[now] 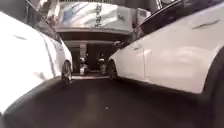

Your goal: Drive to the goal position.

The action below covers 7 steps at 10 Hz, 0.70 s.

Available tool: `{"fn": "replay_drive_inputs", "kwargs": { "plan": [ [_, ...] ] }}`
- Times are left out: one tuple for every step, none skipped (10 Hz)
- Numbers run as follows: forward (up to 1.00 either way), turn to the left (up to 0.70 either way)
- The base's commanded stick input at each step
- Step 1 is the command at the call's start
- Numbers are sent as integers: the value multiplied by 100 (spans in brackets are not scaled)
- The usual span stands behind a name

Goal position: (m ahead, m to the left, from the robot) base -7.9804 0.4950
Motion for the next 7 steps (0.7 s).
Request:
{"fn": "replay_drive_inputs", "kwargs": {
  "plan": [
    [45,0],
    [45,0],
    [45,0],
    [45,0],
    [45,0],
    [45,0],
    [45,0]
  ]
}}
